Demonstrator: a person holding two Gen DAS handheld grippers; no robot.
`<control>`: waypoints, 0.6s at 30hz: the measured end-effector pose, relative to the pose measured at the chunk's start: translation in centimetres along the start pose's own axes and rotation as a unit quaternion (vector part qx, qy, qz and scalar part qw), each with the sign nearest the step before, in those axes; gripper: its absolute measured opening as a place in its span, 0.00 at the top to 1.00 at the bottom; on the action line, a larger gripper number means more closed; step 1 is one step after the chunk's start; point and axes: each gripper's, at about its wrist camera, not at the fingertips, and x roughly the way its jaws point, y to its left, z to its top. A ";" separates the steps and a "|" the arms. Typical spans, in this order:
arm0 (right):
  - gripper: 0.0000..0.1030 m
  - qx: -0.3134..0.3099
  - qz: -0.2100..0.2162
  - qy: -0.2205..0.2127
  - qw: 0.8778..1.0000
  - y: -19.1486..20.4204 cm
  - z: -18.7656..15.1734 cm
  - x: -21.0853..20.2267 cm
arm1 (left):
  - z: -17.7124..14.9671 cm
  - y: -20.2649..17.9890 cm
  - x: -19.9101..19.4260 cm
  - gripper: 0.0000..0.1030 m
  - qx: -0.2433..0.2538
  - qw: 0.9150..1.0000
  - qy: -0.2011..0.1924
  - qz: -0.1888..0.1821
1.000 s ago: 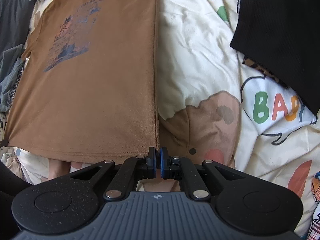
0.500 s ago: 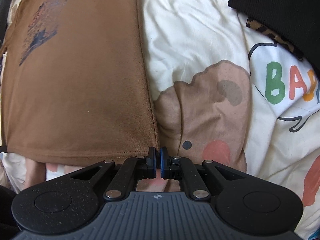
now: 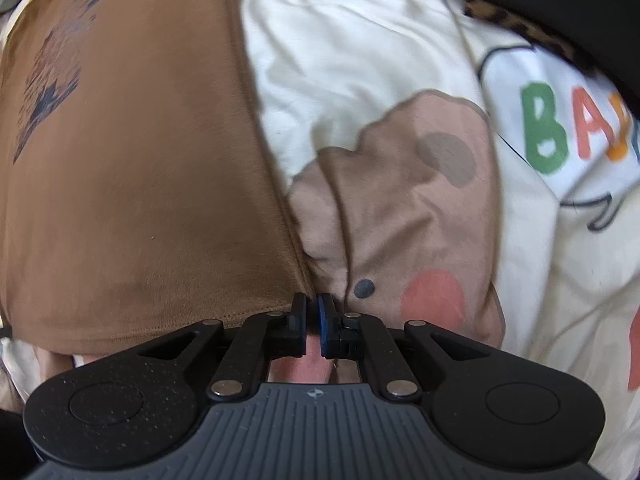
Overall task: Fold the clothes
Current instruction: 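Open both tools and release the T-shirt hem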
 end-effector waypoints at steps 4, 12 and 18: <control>0.84 -0.001 -0.027 -0.005 1.000 0.0 -0.4 -1.1 | -0.4 -0.1 -1.1 0.75 0.026 0.999 0.009 0.017; 0.69 0.015 -0.028 -0.061 0.998 -1.8 -1.5 -6.1 | -0.6 1.4 -4.7 0.58 0.011 1.000 -0.016 0.004; 0.65 0.025 -0.012 -0.108 0.994 -2.6 -2.1 -10.3 | 1.3 1.4 -7.5 0.46 -0.006 0.998 -0.054 -0.014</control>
